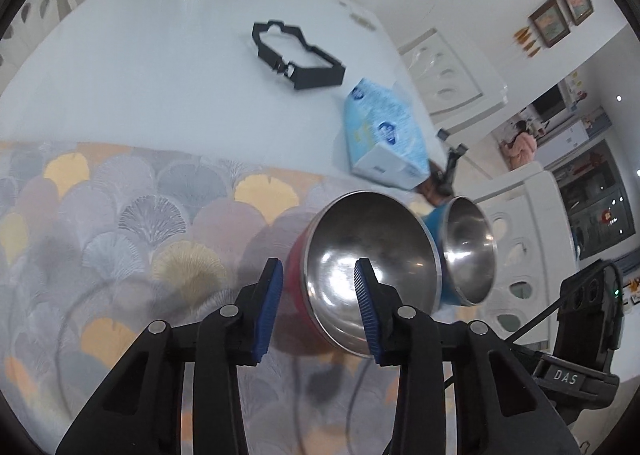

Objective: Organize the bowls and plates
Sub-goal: 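Move both grippers to the red-bottomed steel bowl, then pinch the red steel bowl rim with both grippers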

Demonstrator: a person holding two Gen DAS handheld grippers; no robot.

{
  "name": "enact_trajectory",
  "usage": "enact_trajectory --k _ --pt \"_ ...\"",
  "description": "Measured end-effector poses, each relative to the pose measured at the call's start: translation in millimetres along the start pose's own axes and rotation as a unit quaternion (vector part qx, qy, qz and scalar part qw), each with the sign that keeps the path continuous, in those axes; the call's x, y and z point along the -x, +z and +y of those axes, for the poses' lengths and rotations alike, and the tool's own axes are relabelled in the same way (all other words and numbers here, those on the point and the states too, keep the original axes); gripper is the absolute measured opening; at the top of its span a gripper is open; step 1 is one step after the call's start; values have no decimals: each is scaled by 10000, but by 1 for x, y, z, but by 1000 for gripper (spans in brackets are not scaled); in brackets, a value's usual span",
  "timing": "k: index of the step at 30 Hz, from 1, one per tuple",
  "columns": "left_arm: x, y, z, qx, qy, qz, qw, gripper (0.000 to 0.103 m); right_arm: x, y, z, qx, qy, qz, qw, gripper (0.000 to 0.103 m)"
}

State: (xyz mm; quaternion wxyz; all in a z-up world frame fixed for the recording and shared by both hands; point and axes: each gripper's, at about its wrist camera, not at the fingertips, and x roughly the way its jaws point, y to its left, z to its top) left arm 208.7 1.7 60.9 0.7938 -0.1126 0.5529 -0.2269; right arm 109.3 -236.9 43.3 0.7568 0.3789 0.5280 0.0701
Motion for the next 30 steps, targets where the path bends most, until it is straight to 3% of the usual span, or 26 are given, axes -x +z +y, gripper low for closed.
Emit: enact_trajectory --k 7,13,20,26,30 --pt "-24 2 10 76 37 185 9998 27 -28 11 0 68 -79 149 9998 47" --pt "-37 4 15 168 -113 271 9994 17 -44 14 1 168 -244 212 9993 34" --pt "-41 5 13 139 -218 268 9993 15 -46 14 10 338 -391 199 9985 30" --pt "-22 6 2 -89 -320 58 9994 15 -32 12 27 675 -568 111 9960 30" --pt "12 10 -11 -215 -368 -285 9987 15 -7 13 49 887 -564 -92 9944 30"
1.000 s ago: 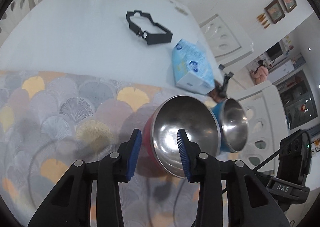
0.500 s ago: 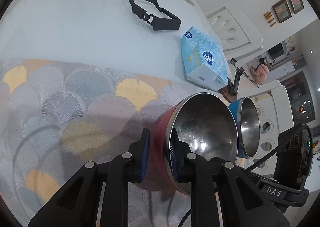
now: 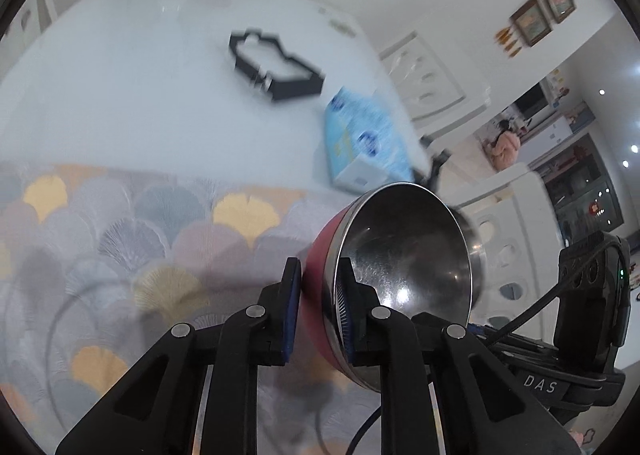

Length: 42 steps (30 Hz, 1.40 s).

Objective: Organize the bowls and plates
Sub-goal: 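Pinch the red steel bowl rim with both grippers, then lift the red steel bowl with both grippers and carry it over the pink bowl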

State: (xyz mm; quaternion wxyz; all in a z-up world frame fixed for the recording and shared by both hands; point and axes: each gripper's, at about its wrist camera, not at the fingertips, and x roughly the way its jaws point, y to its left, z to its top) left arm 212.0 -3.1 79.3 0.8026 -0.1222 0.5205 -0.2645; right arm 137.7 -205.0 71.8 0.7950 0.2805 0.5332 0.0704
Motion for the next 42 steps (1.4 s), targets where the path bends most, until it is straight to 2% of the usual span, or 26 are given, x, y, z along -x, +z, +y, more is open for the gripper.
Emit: enact_trajectory --k 9,15,21,28,35,42 --pt "111 2 -42 -239 -219 -980 9947 15 100 -12 64 585 97 -736 9955 30" --pt "175 -27 -65 -380 -298 -1303 9903 15 149 -56 98 751 16 -935 9928 30" --pt "216 -82 -74 -547 -250 -1245 9904 15 169 -125 107 593 17 -846 9946 30" --pt "233 -157 -61 -413 -271 -893 9948 15 173 -204 102 373 -64 -550 9978 31" --pt "216 -216 -46 -260 -223 -431 9985 15 156 -259 84 104 -311 -177 9993 31" --pt "192 -252 -45 -330 -143 -131 9993 15 141 -286 59 -14 -635 96 9979 31"
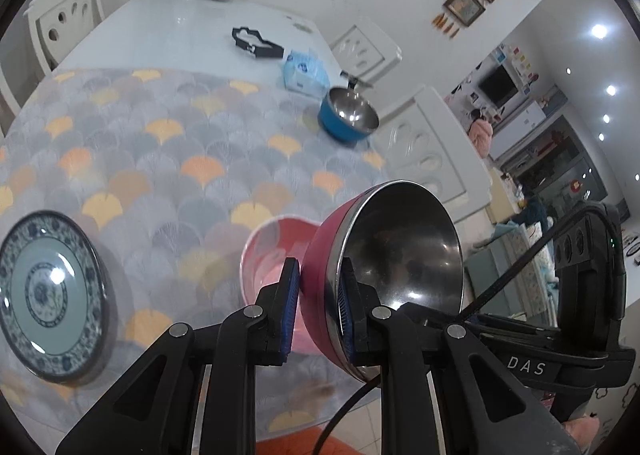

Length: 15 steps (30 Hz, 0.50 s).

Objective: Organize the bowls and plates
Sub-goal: 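Lift the red steel bowl with both grippers and carry it over the pink bowl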

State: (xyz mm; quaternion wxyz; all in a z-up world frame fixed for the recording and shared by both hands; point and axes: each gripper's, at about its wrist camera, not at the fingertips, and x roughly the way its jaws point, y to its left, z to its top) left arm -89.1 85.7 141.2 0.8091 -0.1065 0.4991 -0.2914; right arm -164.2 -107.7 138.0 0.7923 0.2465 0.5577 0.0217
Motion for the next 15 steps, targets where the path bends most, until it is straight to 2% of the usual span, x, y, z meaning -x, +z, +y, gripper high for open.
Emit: enact_trajectory --k 8,15 --pt "-28 -18 -3 -223 247 175 9993 15 -32 -5 -19 -57 -236 217 9995 32" --pt "-46 -15 6 -114 297 322 9990 15 -52 -1 -26 -104 -271 415 9987 32"
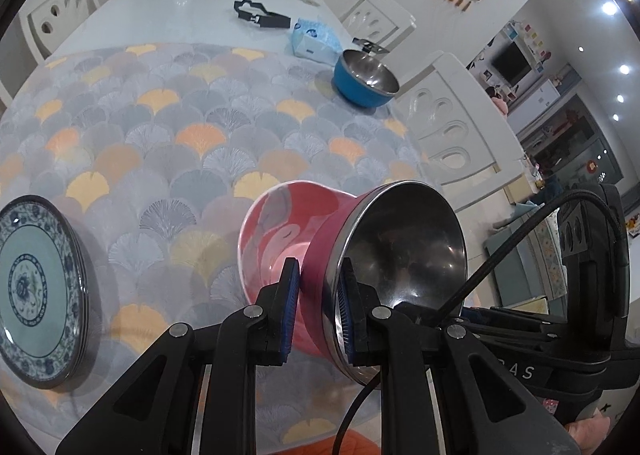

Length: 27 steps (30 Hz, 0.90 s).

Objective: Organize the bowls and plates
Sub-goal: 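Lift the red steel bowl with both grippers and carry it over the pink bowl, then lower the red steel bowl into the pink bowl with both grippers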

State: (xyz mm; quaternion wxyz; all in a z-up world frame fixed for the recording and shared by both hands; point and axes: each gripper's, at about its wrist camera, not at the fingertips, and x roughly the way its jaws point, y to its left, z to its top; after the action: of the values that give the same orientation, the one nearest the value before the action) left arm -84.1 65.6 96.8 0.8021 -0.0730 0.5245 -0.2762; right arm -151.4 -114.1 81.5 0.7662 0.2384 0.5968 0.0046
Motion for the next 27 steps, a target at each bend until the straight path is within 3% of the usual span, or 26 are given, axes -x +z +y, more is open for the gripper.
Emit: enact_trajectory --k 8,15,21,27 --pt "-17 6 5 117 38 164 9998 15 -11 11 -1 72 -173 118 9998 32" --pt "-19 9 12 49 344 156 9993 18 -13 13 0 248 -249 227 9991 32" --pt "-13 2 25 284 224 189 9992 20 -15 12 -5 209 -115 338 9991 32" --pt "-20 -2 18 165 324 255 9990 20 -13 11 -3 307 -165 340 9988 32"
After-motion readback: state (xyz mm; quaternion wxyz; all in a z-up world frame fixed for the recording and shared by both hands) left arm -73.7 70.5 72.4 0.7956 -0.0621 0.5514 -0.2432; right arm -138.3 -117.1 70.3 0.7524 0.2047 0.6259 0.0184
